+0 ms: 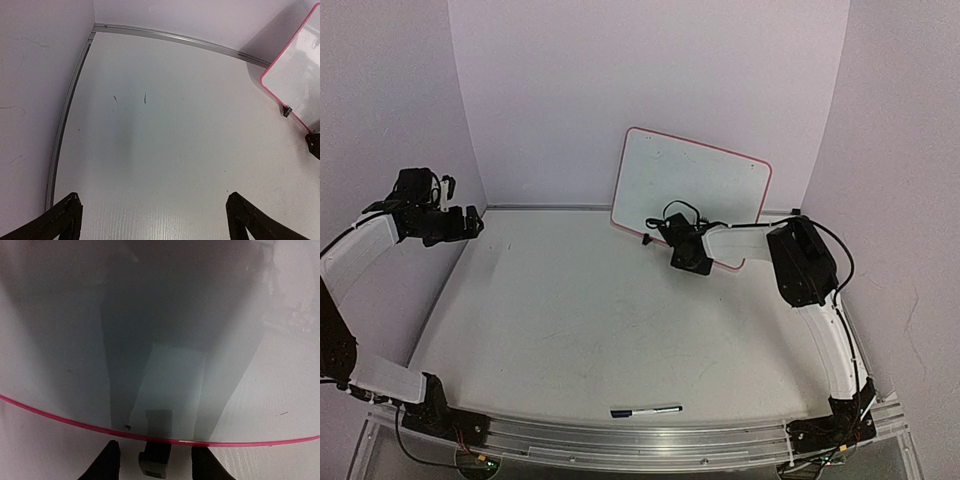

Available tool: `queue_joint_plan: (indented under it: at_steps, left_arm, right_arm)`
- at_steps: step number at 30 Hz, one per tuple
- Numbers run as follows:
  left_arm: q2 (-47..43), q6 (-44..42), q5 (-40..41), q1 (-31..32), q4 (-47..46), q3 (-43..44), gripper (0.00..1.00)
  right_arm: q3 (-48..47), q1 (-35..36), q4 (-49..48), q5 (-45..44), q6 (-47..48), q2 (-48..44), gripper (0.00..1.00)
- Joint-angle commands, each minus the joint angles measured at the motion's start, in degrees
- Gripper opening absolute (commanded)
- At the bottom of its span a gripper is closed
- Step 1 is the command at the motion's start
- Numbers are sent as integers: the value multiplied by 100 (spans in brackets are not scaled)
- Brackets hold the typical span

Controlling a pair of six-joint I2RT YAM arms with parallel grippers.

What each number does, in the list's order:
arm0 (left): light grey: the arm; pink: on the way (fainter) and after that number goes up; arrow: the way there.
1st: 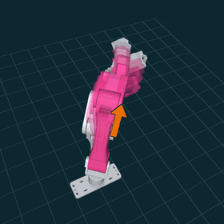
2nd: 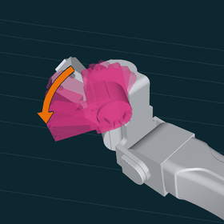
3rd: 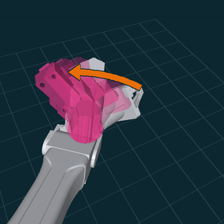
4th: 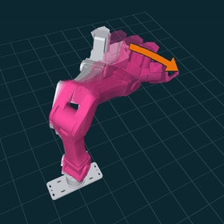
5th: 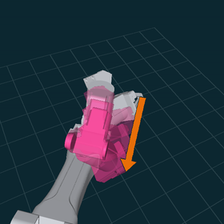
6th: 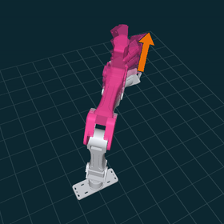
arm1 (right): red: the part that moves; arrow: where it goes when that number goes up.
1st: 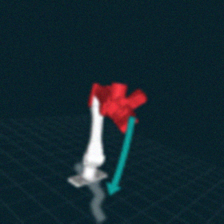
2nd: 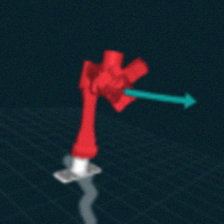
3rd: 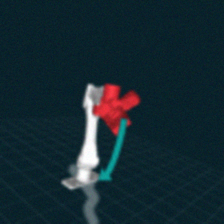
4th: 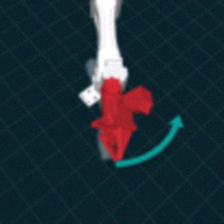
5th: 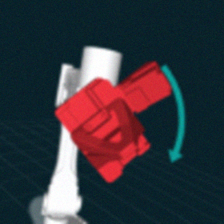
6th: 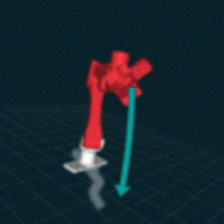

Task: Write a sentence on the whiteboard
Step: Pick up the whiteboard stand from the corner of the board.

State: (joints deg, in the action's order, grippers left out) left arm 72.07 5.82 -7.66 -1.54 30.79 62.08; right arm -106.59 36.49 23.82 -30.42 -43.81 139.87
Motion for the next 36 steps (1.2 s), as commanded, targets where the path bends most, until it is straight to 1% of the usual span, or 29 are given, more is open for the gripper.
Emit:
queue_joint_plan:
  at_steps: [1, 5, 9, 13, 15, 19, 23, 30, 36]
  left_arm:
    - [20, -82, -104, -6, -188, -11, 99]
    - [44, -82, -104, -5, -182, -10, 99]
    - [62, -79, -102, -2, -177, 3, 99]
    - [78, -73, -104, -5, -170, 3, 99]
    - [90, -73, -104, -5, -168, 12, 99]
    - [113, -73, -104, -1, -165, 9, 99]
    - [124, -64, -113, -2, -167, 14, 99]
    - [135, -58, -137, -3, -203, -6, 99]
    - [166, -47, -178, -4, -208, -5, 99]
  right_arm:
    - [-270, -100, 123, 27, -12, 217, 43]
    - [-309, -142, 123, 44, -4, 252, 38]
    - [-319, -190, 123, 95, 12, 268, 28]
    - [-327, -199, 123, 104, 118, 261, 11]
    - [-314, -195, 123, 114, 200, 243, 0]
    - [-181, -194, 97, 156, 331, 144, 0]
    - [259, -137, -178, 198, 543, -132, 0]
    - [1452, 129, -980, 419, 1041, -859, 0]
    - [2268, 444, -1083, 502, 1101, -1397, 0]
